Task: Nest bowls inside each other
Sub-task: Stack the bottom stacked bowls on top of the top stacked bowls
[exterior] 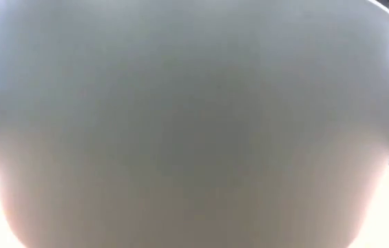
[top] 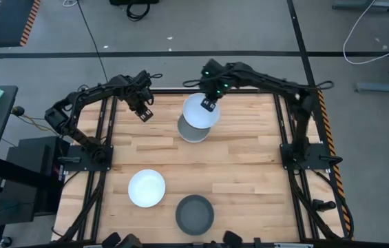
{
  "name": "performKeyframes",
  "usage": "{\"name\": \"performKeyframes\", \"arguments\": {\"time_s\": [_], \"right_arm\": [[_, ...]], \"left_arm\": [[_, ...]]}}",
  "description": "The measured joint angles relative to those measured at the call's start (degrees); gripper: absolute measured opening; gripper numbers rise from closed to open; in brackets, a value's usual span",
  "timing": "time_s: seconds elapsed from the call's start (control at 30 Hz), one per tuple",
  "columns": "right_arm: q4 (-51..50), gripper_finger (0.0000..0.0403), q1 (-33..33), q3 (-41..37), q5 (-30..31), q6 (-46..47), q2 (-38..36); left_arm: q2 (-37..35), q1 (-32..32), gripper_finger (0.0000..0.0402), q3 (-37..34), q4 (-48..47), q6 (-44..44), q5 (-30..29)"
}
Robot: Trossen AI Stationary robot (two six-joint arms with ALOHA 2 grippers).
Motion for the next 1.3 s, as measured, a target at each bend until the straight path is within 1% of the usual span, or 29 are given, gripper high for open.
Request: {"name": "performKeyframes", "arguments": {"time_s": [0.1,0.23,0.43,0.63,0.87,0.97,1.07,1.3], "right_arm": [[-1.79,0.0013,0.11,4.58,-0.81,-1.18,4.42],[-3.34,0.0013,0.15,8.67,-1.34,-2.05,9.22],[-5.02,0.0013,0.25,9.37,-2.13,-2.68,13.41],[-7.22,0.0013,1.81,9.35,-1.94,-3.01,14.95],[-9.06,0.0013,6.34,9.34,-1.93,-2.82,14.64],[-9.10,0.0013,8.60,7.89,-1.82,-2.82,14.86],[-8.06,0.0013,10.72,4.33,-1.78,-3.49,14.89],[2.18,0.0012,13.66,-5.48,-3.00,-3.98,10.53]], "left_arm": [[0.00,0.00,0.0072,0.00,0.01,0.30,0.01],[0.00,0.00,0.0067,0.00,0.03,0.63,0.00],[0.00,0.00,0.0062,0.00,0.07,1.99,0.02],[0.00,0.00,0.0068,0.00,0.18,2.06,0.00],[0.04,0.00,0.0067,0.00,0.16,1.47,0.02],[0.04,0.00,0.0062,0.00,0.14,1.43,0.02],[0.04,-0.02,0.0060,0.02,0.12,1.05,0.03],[0.04,-0.01,0.0066,0.02,0.05,0.23,0.04]]}}
